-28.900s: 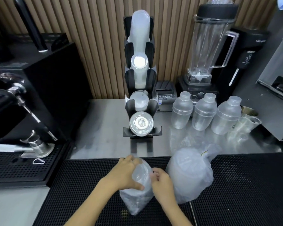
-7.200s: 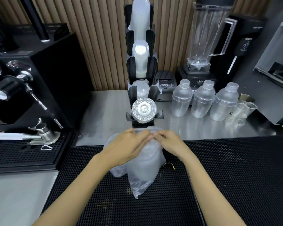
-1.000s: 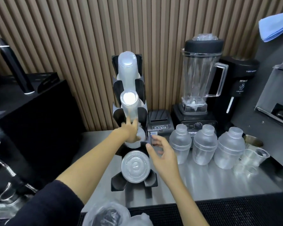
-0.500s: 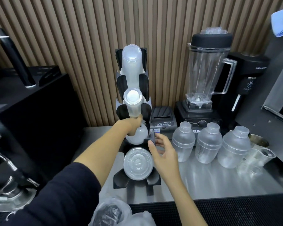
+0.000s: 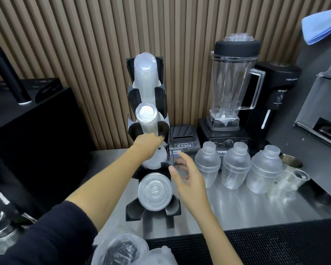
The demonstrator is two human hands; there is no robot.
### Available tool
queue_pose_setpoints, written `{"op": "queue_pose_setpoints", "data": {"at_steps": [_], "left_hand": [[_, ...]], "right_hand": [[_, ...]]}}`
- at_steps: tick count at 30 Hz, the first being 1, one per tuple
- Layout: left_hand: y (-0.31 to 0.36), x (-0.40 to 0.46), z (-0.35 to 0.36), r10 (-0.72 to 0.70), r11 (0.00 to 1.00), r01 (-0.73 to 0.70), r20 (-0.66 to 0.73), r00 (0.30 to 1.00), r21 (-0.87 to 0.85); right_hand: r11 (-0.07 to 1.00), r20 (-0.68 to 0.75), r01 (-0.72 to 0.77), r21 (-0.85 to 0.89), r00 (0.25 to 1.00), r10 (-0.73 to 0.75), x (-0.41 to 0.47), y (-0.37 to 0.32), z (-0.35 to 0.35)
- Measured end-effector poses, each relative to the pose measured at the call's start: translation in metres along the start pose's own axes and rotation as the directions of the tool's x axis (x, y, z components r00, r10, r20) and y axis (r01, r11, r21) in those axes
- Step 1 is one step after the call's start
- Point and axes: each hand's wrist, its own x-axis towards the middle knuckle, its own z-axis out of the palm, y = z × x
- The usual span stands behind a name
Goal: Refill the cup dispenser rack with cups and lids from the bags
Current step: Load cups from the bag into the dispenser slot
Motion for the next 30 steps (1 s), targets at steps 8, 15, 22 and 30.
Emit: {"op": "queue_pose_setpoints", "data": {"at_steps": [8,15,22,30], "left_hand": [[0.008,0.016,0.002,-0.009,0.994,0.0,0.086,0.996,0.105],[0.011,-0.001,-0.006,0.002,0.995,-0.013,0.104,0.995,0.102],[0.028,-0.131,-0.03,-0.239,0.863,0.035,-0.346,0.907,-0.504],[0.102,-0.258,0.036,0.005,0.79,0.095,0.161,0.987,-0.606]], "right_hand": [[0.989,0.042,0.119,-0.086,0.992,-0.116,0.005,-0.003,0.011],[0.987,0.114,0.106,-0.125,0.989,-0.092,-0.003,-0.012,0.0],[0.99,0.121,-0.089,-0.109,0.987,0.103,-0.081,0.006,-0.035],[0.955,0.246,-0.282,-0.089,0.923,0.295,-0.152,0.027,-0.02]]}}
